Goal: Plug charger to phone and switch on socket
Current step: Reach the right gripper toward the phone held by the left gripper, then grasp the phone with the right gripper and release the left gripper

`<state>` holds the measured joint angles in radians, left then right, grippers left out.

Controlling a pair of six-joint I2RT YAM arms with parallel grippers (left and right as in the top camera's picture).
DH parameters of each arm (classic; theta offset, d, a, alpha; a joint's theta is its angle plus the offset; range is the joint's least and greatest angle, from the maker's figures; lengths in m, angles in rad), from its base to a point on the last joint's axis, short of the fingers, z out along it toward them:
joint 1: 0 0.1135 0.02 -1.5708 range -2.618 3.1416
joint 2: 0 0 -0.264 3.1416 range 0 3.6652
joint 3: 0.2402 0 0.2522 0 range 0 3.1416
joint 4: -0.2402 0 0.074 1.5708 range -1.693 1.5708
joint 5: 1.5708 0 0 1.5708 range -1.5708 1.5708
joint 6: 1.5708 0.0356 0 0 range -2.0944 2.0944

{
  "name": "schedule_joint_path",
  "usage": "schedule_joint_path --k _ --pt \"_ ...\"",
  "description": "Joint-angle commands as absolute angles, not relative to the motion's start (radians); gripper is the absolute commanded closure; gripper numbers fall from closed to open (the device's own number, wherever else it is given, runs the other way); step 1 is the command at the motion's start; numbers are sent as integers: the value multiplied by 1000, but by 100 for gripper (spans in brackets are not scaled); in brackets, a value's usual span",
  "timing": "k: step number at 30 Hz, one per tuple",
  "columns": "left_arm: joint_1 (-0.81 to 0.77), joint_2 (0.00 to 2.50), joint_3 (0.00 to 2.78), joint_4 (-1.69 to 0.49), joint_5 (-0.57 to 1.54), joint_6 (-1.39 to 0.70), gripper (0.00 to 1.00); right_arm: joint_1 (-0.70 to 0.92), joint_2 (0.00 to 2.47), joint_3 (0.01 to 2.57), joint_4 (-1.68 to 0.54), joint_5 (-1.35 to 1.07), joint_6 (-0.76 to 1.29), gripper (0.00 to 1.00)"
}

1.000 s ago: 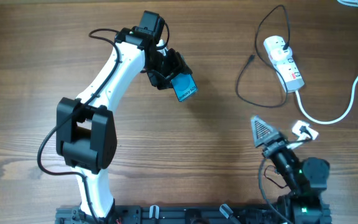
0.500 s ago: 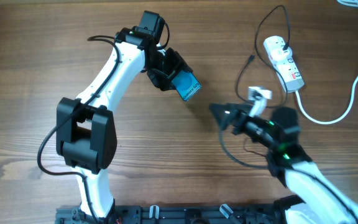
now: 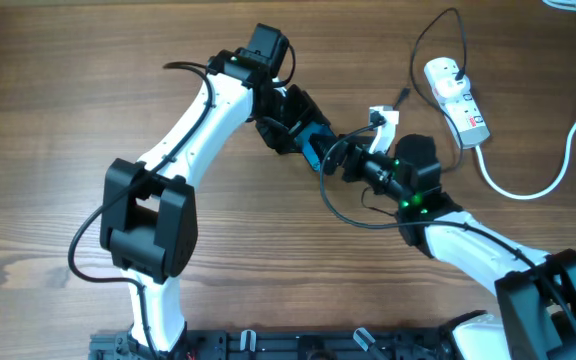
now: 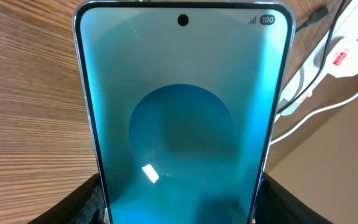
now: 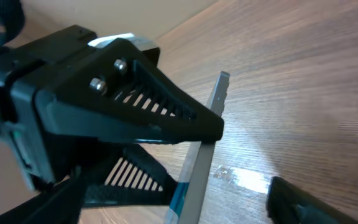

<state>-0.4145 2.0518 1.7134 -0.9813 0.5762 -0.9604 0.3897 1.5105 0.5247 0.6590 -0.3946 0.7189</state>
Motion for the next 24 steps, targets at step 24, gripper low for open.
schedule_joint_path --k 24 --pt "-442 2061 1738 -949 624 -1004 54 468 1532 544 654 -233 917 51"
